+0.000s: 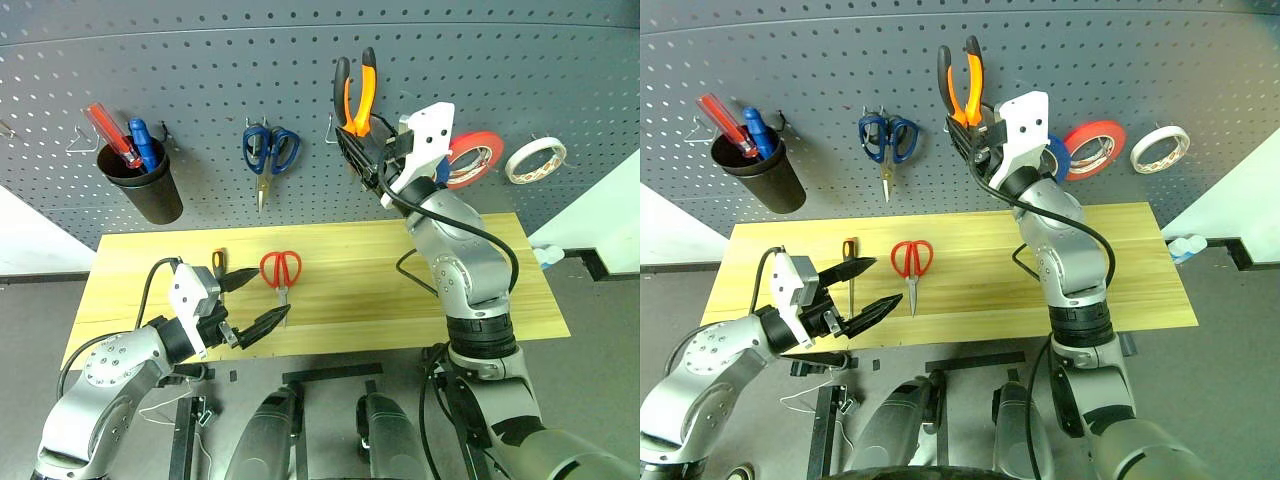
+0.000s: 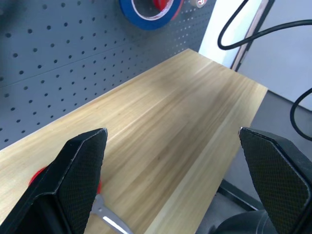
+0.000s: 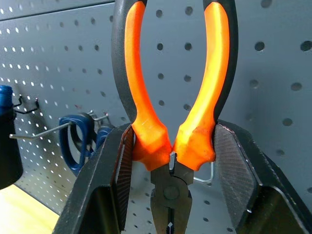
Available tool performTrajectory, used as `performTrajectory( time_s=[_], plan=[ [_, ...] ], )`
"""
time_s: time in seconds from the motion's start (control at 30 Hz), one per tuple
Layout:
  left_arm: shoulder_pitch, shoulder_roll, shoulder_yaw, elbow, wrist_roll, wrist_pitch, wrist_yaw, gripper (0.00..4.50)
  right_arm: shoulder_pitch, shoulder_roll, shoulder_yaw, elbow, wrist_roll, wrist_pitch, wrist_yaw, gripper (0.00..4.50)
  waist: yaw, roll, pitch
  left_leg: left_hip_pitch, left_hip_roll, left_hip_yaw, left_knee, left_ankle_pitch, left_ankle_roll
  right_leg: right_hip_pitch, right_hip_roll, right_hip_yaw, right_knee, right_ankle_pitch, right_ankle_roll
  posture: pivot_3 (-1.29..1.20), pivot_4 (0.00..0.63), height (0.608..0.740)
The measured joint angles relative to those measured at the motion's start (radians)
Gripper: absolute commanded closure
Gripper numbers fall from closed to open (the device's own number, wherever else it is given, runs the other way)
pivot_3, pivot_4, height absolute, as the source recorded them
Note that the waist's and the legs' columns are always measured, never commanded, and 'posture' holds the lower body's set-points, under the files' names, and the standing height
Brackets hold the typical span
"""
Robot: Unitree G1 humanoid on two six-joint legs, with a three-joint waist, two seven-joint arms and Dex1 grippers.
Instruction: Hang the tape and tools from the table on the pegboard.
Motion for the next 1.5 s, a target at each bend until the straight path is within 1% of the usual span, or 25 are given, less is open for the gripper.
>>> performTrajectory(
  time_s=[0.27,0.77,0.93,1.0,1.2,1.5],
  plan=[
    [0.012,-0.001,-0.006,0.000,0.004,-0.001,0.002,0.00,-0.069,0.031,-0.004,0.124,-0.054,-0.109,-0.051,2.42,0.000,0.000,0.000,0.000,0.005,0.000,0.005,0.001,-0.001,-0.001,0.007,0.001,0.005,0.003,-0.005,0.05,0.199,0.740],
    [0.019,-0.020,-0.010,-0.001,0.004,-0.002,0.007,0.00,-0.193,0.089,-0.007,0.283,-0.094,-0.235,-0.096,2.42,-0.001,0.000,0.000,0.000,0.007,0.000,0.004,0.002,-0.003,-0.003,0.009,0.001,0.006,0.004,-0.007,0.05,0.194,0.740],
    [0.023,-0.071,-0.001,-0.011,0.005,-0.053,0.031,0.00,-0.203,0.093,-0.007,0.312,-0.097,-0.257,-0.096,2.42,0.000,0.000,0.000,0.000,0.007,0.000,0.004,0.002,-0.003,-0.004,0.009,0.001,0.006,0.004,-0.007,0.05,0.190,0.740],
    [0.034,-0.120,0.003,-0.023,0.028,-0.106,0.064,0.00,-0.205,0.092,-0.007,0.329,-0.098,-0.259,-0.093,2.42,-0.001,0.000,0.000,0.000,0.007,0.000,0.005,0.002,-0.003,-0.004,0.009,0.001,0.006,0.004,-0.007,0.05,0.188,0.740],
    [0.084,-0.190,0.004,-0.046,0.069,-0.196,0.116,0.00,-0.215,0.087,-0.008,0.372,-0.108,-0.263,-0.090,2.42,0.001,0.000,0.000,0.000,0.008,0.000,0.005,0.003,-0.004,-0.004,0.010,0.002,0.007,0.005,-0.008,0.05,0.188,0.740],
    [0.082,-0.216,0.006,-0.036,0.082,-0.247,0.139,0.00,-0.229,0.082,-0.008,0.408,-0.125,-0.282,-0.081,2.42,0.000,0.000,0.000,0.000,0.011,0.000,0.005,0.004,-0.006,-0.004,0.014,0.002,0.007,0.006,-0.011,0.05,0.180,0.740]
  ],
)
